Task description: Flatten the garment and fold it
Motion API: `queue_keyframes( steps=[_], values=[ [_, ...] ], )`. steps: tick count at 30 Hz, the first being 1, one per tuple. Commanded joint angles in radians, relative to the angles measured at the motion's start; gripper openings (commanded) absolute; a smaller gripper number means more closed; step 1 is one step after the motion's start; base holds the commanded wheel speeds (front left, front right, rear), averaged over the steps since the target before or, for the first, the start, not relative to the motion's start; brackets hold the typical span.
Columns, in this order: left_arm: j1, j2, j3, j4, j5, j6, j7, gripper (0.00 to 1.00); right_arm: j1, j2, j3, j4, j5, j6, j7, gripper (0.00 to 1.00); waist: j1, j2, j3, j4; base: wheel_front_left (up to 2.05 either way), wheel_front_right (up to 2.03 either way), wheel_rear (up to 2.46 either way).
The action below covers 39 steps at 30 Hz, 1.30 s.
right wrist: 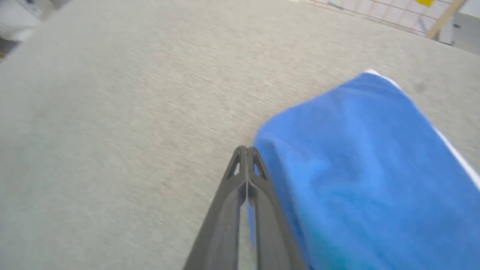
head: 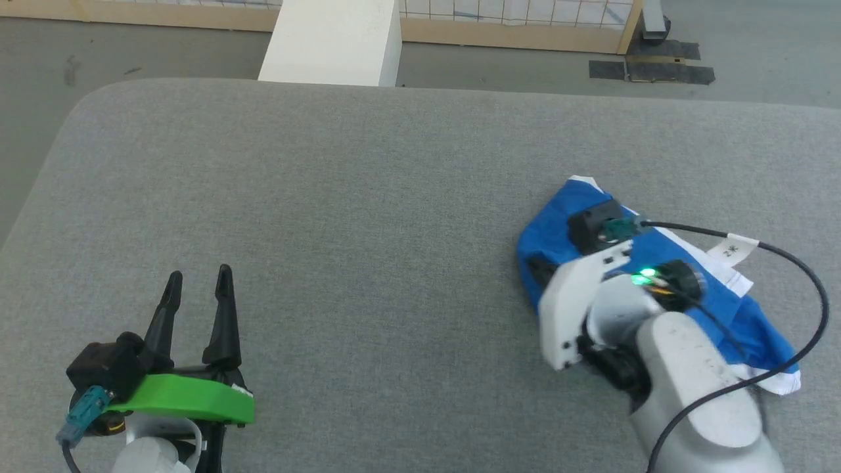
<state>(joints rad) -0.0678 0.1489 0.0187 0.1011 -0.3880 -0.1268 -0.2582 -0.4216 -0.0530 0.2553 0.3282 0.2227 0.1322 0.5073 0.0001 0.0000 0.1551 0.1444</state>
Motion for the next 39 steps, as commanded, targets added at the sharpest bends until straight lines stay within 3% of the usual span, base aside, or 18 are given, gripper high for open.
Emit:
queue_keyframes(
  steps=[1,5,8,9,10,13,17,22,27,28,30,35,39],
  values=[
    [-0.012,0.003,0.004,0.003,0.003,-0.004,-0.004,1.0,-0.013,0.003,0.041,-0.018,0.056,-0.002,-0.022,0.0,-0.0001,0.0,-0.007,0.001,0.0,0.0,0.0],
    [-0.011,0.002,0.016,0.004,0.006,-0.004,-0.004,1.0,0.004,0.003,0.129,-0.032,0.097,-0.002,-0.025,0.0,-0.0001,0.0,-0.019,0.004,0.0,0.0,0.0],
    [-0.007,-0.001,0.02,0.001,0.009,-0.004,-0.004,1.0,0.021,0.003,0.111,-0.038,0.057,-0.002,-0.006,0.0,-0.0001,0.0,-0.024,0.006,0.0,0.0,0.0],
    [-0.005,-0.001,0.02,0.0,0.01,-0.004,-0.004,1.0,0.026,0.003,0.093,-0.047,0.041,-0.002,-0.019,0.28,-0.0001,0.0,-0.026,0.007,0.0,0.0,0.0],
    [-0.003,-0.001,0.02,0.001,0.011,-0.004,-0.004,1.0,0.033,0.003,0.058,-0.058,0.016,-0.002,-0.035,1.0,-0.0001,0.0,-0.027,0.008,0.0,0.0,0.0],
    [0.005,-0.003,0.025,-0.001,0.014,-0.004,-0.004,1.0,0.054,0.003,-0.051,-0.074,-0.069,-0.002,-0.049,1.0,-0.0001,0.0,-0.027,0.006,0.0,0.0,0.0],
    [0.009,-0.004,0.028,-0.003,0.014,-0.004,-0.004,1.0,0.077,0.003,-0.143,-0.083,-0.218,-0.002,0.059,1.0,-0.0001,0.0,-0.017,0.001,0.0,0.0,0.0],
    [-0.004,0.0,0.013,-0.004,0.006,-0.004,-0.004,1.0,0.052,0.003,-0.088,-0.052,-0.333,-0.002,0.289,1.0,-0.0001,0.0,0.004,0.008,0.0,0.0,0.0],
    [-0.019,0.003,-0.001,-0.002,-0.01,-0.004,-0.004,1.0,0.002,0.003,-0.043,0.003,-0.346,-0.002,0.403,1.0,-0.0001,0.0,0.025,0.023,0.0,0.0,0.0],
    [-0.021,0.005,-0.004,0.0,-0.012,-0.004,-0.004,1.0,-0.004,0.003,-0.048,0.016,-0.344,-0.002,0.417,0.83,-0.0001,0.0,0.026,0.026,0.0,0.0,0.0],
    [-0.022,0.006,-0.005,0.004,-0.016,-0.004,-0.004,1.0,-0.016,0.003,-0.06,0.019,-0.334,-0.002,0.393,0.0,-0.0001,0.0,0.028,0.033,0.0,0.0,0.0],
    [-0.019,0.012,-0.001,0.011,-0.016,-0.004,-0.004,1.0,-0.035,0.003,-0.043,-0.011,-0.228,-0.002,0.228,0.0,-0.0001,0.0,0.017,0.041,0.0,0.0,0.0],
    [-0.011,0.013,0.001,0.011,-0.006,-0.004,-0.004,1.0,-0.038,0.003,0.051,-0.049,-0.072,-0.002,0.148,0.0,-0.0001,0.0,-0.005,0.038,0.0,0.0,0.0]
  ],
)
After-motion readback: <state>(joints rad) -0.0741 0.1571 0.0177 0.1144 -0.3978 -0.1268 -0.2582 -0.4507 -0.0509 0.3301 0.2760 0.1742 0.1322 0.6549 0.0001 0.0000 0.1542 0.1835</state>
